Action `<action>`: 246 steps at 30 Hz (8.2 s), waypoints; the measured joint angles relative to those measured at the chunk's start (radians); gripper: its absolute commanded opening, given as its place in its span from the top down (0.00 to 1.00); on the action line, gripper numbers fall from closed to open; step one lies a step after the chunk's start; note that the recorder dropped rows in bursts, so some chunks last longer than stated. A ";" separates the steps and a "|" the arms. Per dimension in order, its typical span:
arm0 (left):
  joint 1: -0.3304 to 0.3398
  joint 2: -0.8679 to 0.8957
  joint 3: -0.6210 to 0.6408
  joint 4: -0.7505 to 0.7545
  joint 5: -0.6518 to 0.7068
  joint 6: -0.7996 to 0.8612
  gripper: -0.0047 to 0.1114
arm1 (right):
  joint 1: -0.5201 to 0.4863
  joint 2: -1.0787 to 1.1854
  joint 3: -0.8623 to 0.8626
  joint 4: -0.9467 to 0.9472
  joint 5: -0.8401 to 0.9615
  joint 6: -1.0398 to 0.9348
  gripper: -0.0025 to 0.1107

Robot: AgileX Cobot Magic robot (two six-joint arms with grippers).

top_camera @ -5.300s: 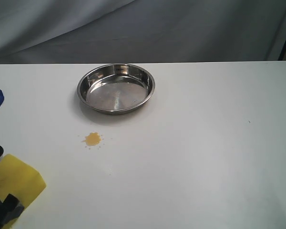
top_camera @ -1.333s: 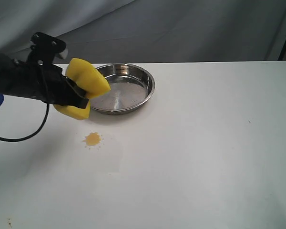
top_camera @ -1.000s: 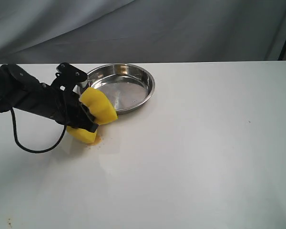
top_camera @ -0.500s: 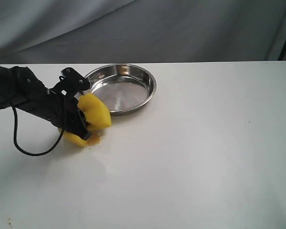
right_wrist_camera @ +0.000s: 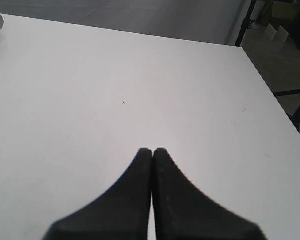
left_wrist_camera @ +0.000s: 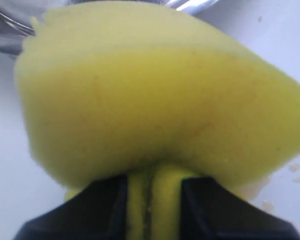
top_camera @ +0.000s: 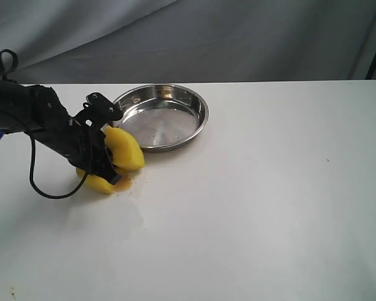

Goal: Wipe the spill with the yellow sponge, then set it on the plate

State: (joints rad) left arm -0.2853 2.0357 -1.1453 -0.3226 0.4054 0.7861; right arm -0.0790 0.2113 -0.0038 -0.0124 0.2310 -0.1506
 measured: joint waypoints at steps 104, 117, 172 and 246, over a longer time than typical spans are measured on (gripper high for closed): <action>-0.148 -0.255 -0.013 0.126 0.390 -0.038 0.96 | 0.000 0.000 0.000 0.000 0.000 0.000 0.98; -0.001 -0.064 0.021 0.133 0.355 -0.166 0.96 | 0.000 0.000 0.000 0.000 0.000 0.000 0.98; -0.650 -0.117 -0.050 -0.167 0.513 -0.174 0.96 | 0.000 0.000 0.000 0.000 0.000 0.000 0.98; -0.023 0.057 -0.141 0.185 0.627 -0.495 0.96 | 0.000 0.000 0.000 0.000 0.000 0.000 0.98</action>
State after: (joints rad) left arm -0.3087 2.0923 -1.2864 -0.1380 1.0323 0.2910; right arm -0.0790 0.2113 -0.0038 -0.0124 0.2310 -0.1506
